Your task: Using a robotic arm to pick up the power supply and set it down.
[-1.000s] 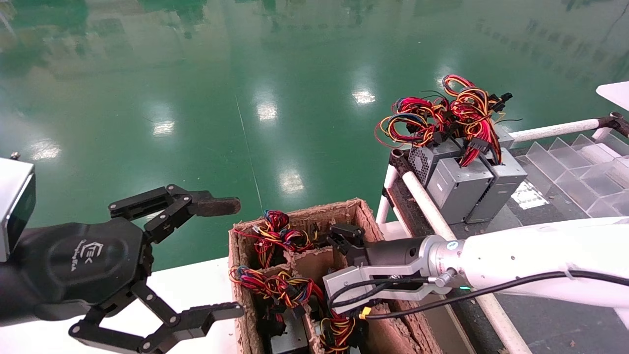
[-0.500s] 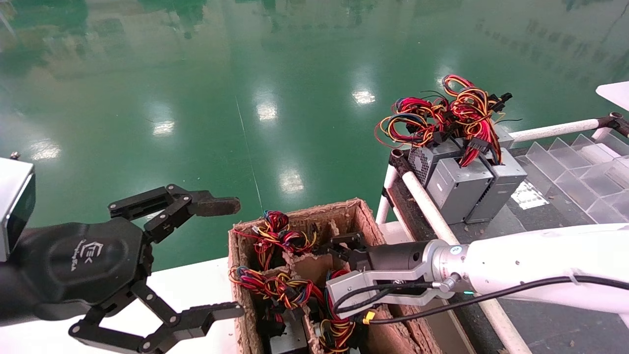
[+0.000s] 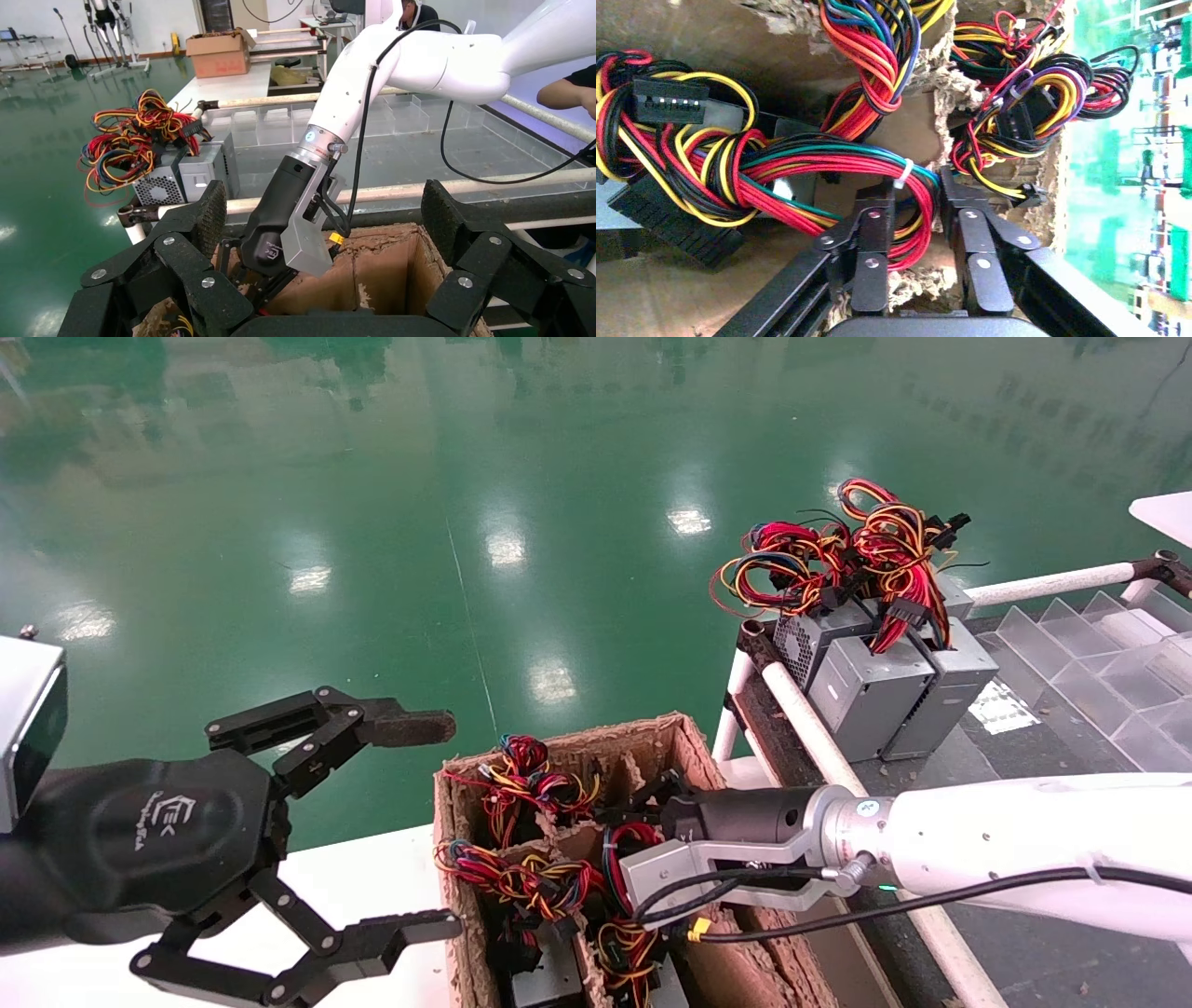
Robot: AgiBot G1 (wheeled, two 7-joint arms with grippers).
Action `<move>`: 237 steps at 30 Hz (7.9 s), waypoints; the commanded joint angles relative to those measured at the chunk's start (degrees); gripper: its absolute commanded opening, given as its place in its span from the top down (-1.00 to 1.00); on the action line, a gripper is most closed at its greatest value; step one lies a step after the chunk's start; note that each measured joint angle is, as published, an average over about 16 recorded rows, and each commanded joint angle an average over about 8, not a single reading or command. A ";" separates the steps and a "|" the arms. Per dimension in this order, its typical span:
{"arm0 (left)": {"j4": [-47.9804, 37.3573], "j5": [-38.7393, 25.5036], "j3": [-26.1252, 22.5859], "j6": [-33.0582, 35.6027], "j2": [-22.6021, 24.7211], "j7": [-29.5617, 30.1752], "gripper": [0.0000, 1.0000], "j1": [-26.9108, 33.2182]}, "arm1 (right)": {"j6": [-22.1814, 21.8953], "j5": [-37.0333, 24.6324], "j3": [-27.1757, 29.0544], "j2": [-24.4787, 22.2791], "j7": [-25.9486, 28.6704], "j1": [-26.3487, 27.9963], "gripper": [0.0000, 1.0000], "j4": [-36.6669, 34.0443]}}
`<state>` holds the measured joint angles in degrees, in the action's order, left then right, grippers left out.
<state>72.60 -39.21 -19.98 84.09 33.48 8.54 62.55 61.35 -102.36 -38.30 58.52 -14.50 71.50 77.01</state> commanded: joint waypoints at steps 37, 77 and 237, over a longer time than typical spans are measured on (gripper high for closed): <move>0.00 0.02 -0.03 -0.01 -0.01 -0.01 -1.00 0.01 | 0.19 28.13 14.85 -8.66 -11.04 -2.48 1.00 0.87; 0.00 0.04 -0.06 -0.02 -0.02 -0.03 -1.00 0.02 | -2.59 48.01 34.22 -22.95 -14.45 -9.11 1.00 -1.50; 0.00 0.12 -0.18 -0.07 -0.07 -0.09 -1.00 0.05 | 14.15 32.04 30.12 -15.04 -21.76 32.33 -1.00 -81.21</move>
<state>72.59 -39.08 -20.15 84.01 33.41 8.45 62.59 75.10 -70.28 -8.25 43.59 -37.32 103.44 -3.88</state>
